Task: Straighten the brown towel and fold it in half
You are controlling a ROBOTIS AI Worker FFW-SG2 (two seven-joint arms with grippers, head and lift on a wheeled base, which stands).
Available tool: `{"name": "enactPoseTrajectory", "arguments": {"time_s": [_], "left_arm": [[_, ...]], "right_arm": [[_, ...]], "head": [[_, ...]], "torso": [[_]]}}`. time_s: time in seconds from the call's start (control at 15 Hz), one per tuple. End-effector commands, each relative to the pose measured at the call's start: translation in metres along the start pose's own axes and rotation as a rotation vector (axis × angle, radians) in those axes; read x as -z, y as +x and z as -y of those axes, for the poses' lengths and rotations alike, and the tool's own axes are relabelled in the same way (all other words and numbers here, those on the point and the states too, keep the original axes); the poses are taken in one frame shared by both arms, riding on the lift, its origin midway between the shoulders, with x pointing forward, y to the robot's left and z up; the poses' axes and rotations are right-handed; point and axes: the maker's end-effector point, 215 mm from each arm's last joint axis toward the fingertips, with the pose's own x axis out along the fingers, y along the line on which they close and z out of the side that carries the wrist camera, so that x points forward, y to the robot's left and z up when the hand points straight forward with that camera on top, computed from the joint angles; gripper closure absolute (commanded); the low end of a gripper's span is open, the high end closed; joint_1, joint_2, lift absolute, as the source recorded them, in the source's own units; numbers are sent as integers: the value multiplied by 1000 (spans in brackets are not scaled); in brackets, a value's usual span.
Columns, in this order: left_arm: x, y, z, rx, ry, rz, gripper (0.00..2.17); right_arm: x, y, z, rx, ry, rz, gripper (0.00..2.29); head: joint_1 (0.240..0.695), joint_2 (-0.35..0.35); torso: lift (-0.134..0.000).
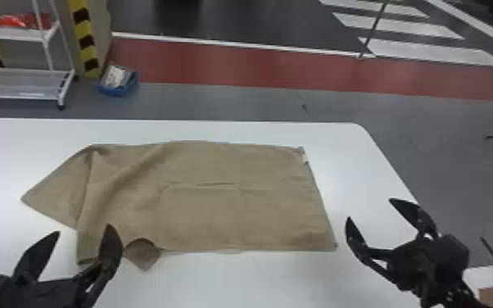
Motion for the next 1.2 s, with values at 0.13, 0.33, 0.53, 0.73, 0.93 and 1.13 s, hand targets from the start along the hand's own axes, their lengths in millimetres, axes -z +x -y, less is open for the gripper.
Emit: {"name": "enactPoseTrajectory", "arguments": {"time_s": [0.13, 0.33, 0.53, 0.73, 0.93, 1.13], "left_arm": [[9, -30, 60, -44, 64, 13, 211], [27, -40, 97, 23, 46, -22, 211], [43, -45, 125, 82, 41, -68, 215], [75, -38, 136, 107, 72, -152, 323], [98, -24, 145, 135, 86, -222, 326], [90, -6, 135, 118, 77, -205, 326]], "right_arm": [[0, 20, 9, -6, 3, -9, 107], [-3, 28, 2, -49, -17, -8, 103], [3, 31, -5, -104, -85, -36, 103], [11, 31, -1, -110, -96, -54, 107], [15, 27, 1, -108, -95, -66, 103], [16, 23, 5, -106, -105, -75, 107]], "head": [[695, -266], [695, -328], [695, -350], [695, -350], [695, -350], [695, -350]], "torso": [[-123], [-123], [-123], [-123], [-123], [-123]]}}
